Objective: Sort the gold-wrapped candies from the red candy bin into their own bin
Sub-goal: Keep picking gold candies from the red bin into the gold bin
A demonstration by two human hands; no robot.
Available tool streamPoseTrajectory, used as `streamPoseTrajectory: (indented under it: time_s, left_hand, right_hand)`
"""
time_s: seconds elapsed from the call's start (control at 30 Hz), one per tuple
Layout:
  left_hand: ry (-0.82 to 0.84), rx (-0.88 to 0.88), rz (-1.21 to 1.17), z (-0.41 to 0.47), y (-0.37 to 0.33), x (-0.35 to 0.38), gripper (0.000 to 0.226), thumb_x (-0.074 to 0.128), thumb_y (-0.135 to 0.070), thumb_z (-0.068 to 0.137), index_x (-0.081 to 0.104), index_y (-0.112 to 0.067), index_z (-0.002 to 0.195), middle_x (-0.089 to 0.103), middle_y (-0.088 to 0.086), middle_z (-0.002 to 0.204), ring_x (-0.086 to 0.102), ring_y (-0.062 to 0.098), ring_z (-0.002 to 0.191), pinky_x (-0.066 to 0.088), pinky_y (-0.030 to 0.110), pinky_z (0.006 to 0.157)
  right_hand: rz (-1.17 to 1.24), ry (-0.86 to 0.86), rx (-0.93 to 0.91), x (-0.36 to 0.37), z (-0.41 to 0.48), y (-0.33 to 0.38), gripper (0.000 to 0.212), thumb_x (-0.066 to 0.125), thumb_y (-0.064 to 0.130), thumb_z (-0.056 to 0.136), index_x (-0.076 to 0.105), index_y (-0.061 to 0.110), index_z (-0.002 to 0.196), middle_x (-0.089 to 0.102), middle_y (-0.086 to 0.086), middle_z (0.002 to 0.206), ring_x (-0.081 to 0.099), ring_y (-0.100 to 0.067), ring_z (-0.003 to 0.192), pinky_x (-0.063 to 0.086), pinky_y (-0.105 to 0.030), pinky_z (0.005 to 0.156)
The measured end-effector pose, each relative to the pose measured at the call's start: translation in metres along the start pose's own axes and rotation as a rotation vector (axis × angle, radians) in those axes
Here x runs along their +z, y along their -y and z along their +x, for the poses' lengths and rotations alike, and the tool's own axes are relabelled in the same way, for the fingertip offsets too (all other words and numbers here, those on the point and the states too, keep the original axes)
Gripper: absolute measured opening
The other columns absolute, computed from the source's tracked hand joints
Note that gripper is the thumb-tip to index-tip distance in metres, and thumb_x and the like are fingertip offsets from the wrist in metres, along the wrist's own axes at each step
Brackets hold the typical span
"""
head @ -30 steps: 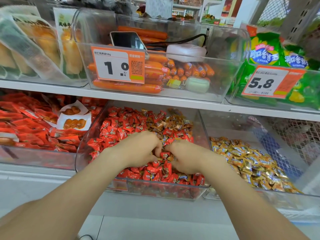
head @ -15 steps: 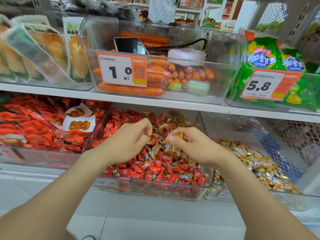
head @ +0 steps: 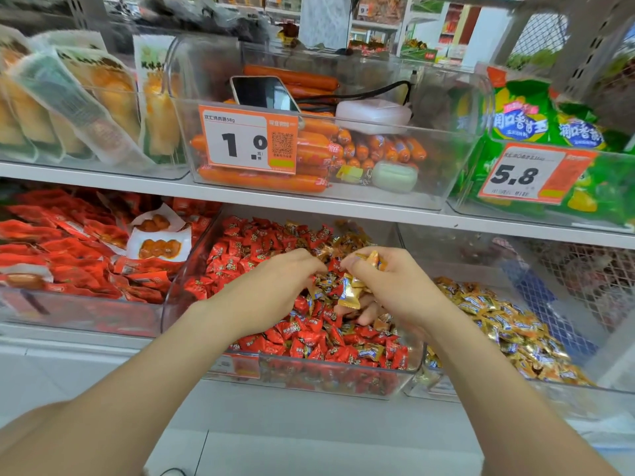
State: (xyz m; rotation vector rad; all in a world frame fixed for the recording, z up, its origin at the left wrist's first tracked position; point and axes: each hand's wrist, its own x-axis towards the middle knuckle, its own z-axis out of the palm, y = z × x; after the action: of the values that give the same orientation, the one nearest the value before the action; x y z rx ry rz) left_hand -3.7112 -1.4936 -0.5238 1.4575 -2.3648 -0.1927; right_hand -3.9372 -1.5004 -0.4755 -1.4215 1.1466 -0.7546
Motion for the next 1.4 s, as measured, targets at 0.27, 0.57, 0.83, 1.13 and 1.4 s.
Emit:
streamPoseTrajectory:
  time_s: [0.27,0.57,0.83,1.13,1.4]
  left_hand:
    - [0.366,0.012,0.258,0.016,0.005,0.011,0.038,0.052,-0.038,0.109,0.054,-0.024,0.144,0.055,0.000,0.125,0.051,0.026,0.117,0.045,0.045,0.102]
    - [0.364,-0.010,0.266,0.017,-0.012,0.009,0.038,0.055,-0.046,0.105,0.055,-0.019,0.133,0.049,-0.001,0.122,0.051,0.024,0.110,0.047,0.042,0.096]
    - [0.294,-0.009,-0.049,0.014,-0.018,-0.001,0.018,0.068,-0.034,0.100,0.057,-0.025,0.111,0.064,-0.006,0.091,0.059,0.005,0.073,0.052,0.038,0.071]
    - [0.099,-0.054,-0.339,-0.008,-0.021,-0.028,0.011,0.043,-0.034,0.111,0.041,-0.023,0.112,0.051,-0.006,0.072,0.049,0.001,0.062,0.040,0.023,0.060]
    - [-0.028,-0.155,-0.070,-0.006,-0.015,-0.020,0.032,0.036,-0.041,0.100,0.052,-0.028,0.077,0.058,-0.003,0.062,0.053,0.017,0.056,0.045,0.038,0.054]
  right_hand:
    - [-0.129,-0.034,-0.025,-0.005,0.003,-0.009,0.018,0.064,0.012,0.103,0.079,0.022,0.101,0.064,-0.012,0.093,0.063,-0.017,0.063,0.057,-0.031,0.063]
    - [-0.351,-0.092,-0.070,0.003,-0.005,0.001,0.022,0.065,0.040,0.092,0.081,0.026,0.088,0.054,0.000,0.063,0.033,-0.014,0.045,0.030,-0.024,0.045]
    - [-0.708,-0.149,-0.278,-0.003,0.001,-0.011,0.026,0.058,0.043,0.103,0.080,0.032,0.095,0.064,0.014,0.057,0.047,-0.017,0.047,0.046,-0.028,0.057]
    - [-1.316,-0.020,-0.413,-0.038,-0.005,0.004,0.020,0.064,0.044,0.100,0.075,0.048,0.116,0.060,0.018,0.101,0.065,-0.019,0.106,0.057,-0.039,0.083]
    - [-1.785,0.063,-0.304,-0.022,-0.007,0.015,0.025,0.078,0.052,0.089,0.070,0.030,0.099,0.068,0.003,0.104,0.069,-0.029,0.093,0.053,-0.036,0.073]
